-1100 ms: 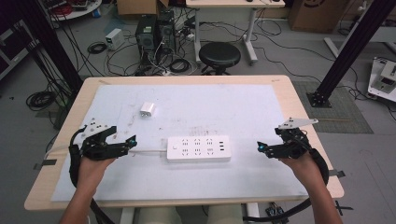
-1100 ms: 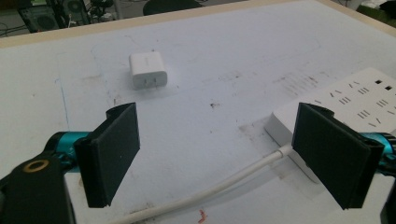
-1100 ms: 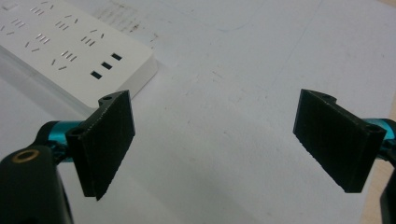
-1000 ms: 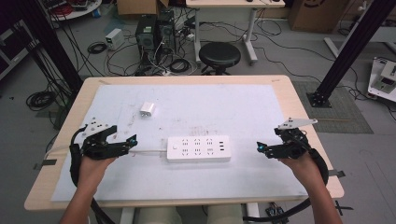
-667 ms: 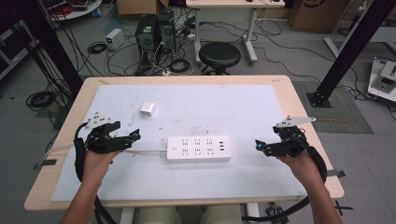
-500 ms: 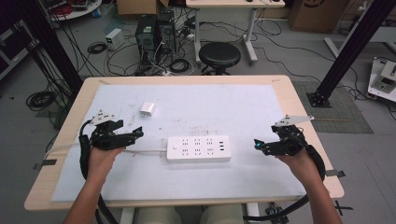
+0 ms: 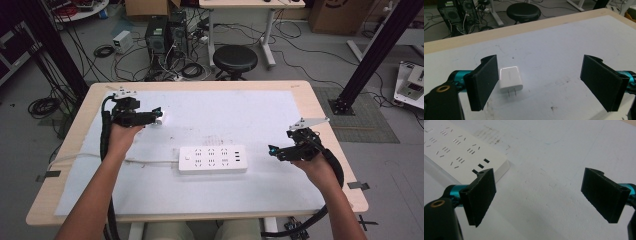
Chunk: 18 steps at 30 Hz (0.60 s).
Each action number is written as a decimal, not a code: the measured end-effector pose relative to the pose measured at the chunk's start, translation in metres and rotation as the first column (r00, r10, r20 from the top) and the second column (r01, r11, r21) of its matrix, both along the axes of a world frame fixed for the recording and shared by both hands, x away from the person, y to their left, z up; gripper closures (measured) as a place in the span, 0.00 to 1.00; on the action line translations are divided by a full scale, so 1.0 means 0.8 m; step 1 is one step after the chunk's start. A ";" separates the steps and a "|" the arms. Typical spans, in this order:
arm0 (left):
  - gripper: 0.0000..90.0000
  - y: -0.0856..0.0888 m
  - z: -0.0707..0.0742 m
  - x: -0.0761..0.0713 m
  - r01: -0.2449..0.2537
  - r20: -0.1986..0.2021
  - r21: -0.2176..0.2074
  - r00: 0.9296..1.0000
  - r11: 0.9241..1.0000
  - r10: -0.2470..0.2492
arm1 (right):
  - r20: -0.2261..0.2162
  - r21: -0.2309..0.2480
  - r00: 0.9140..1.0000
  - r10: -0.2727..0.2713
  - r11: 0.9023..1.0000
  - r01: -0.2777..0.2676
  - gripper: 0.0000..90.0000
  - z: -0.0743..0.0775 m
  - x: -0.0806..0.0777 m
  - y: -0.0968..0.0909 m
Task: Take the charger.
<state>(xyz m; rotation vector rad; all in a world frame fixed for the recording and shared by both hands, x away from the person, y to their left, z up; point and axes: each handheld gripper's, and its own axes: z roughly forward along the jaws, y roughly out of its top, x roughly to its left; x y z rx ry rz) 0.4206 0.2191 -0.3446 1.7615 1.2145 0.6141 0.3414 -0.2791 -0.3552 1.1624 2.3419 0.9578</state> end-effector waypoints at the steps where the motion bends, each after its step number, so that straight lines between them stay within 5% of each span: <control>1: 0.17 0.000 -0.003 0.006 -0.002 -0.004 0.004 1.000 1.000 0.002 | 0.002 -0.004 1.000 0.005 1.000 -0.005 0.14 0.001 0.001 0.000; 10: 0.17 0.004 -0.034 0.053 -0.055 -0.061 0.010 0.997 0.998 0.055 | -0.006 -0.011 1.000 -0.007 1.000 0.006 0.14 0.006 0.007 -0.001; 18: 0.17 0.007 -0.066 0.074 -0.071 -0.120 0.038 0.990 0.997 0.075 | -0.024 -0.017 1.000 -0.014 1.000 0.014 0.14 0.003 0.010 0.001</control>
